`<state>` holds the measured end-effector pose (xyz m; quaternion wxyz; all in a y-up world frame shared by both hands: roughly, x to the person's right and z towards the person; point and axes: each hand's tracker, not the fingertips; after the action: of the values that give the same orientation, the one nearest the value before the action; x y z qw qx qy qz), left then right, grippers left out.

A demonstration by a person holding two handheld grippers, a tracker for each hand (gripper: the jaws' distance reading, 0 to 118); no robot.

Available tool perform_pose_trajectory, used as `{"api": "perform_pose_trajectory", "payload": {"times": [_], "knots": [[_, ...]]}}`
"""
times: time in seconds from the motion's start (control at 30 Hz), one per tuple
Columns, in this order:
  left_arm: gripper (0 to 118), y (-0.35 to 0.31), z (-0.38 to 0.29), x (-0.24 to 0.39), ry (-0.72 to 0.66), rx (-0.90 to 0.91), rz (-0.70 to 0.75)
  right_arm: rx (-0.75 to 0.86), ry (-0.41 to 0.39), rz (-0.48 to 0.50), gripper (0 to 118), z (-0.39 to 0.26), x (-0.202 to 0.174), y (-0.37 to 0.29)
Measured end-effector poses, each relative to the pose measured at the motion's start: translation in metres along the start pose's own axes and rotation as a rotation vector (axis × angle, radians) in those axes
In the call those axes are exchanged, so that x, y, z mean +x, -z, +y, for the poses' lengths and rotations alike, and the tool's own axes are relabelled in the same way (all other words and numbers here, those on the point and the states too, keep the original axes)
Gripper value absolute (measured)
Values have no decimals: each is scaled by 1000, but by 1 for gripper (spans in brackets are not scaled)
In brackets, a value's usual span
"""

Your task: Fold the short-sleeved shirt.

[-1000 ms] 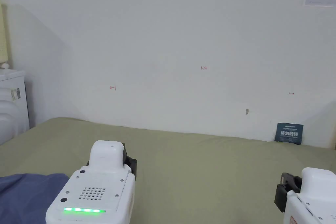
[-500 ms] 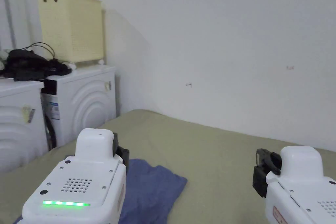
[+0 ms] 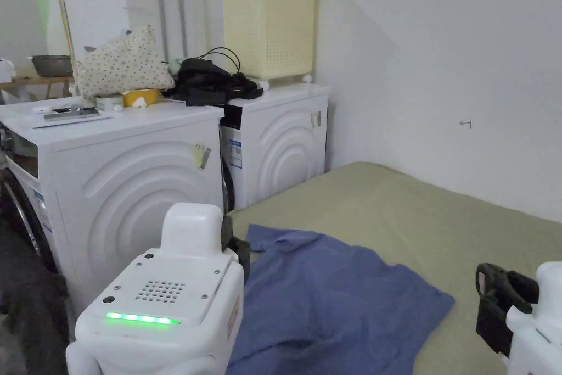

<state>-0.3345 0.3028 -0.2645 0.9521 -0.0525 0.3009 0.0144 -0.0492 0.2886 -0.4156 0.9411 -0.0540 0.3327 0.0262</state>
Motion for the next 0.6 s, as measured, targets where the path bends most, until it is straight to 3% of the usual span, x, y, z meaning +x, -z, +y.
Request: {"api": "perform_pose_trajectory", "payload": {"times": [0.17, 0.27, 0.37, 0.5, 0.6], "knots": [[1, 71, -1, 48, 74, -80, -159, -58, 31, -85, 1, -15, 51, 1], [1, 138, 0, 84, 82, -162, -275, -79, 10, -162, 1, -24, 83, 2], [1, 221, -4, 126, 127, -338, -391, -125, 32, -213, 1, -36, 116, 3], [1, 326, -28, 184, 303, -615, -469, -200, 58, -292, 1, -57, 153, 3], [2, 392, -59, 212, 251, -825, -515, -255, 50, -327, 1, -74, 171, 4]]}}
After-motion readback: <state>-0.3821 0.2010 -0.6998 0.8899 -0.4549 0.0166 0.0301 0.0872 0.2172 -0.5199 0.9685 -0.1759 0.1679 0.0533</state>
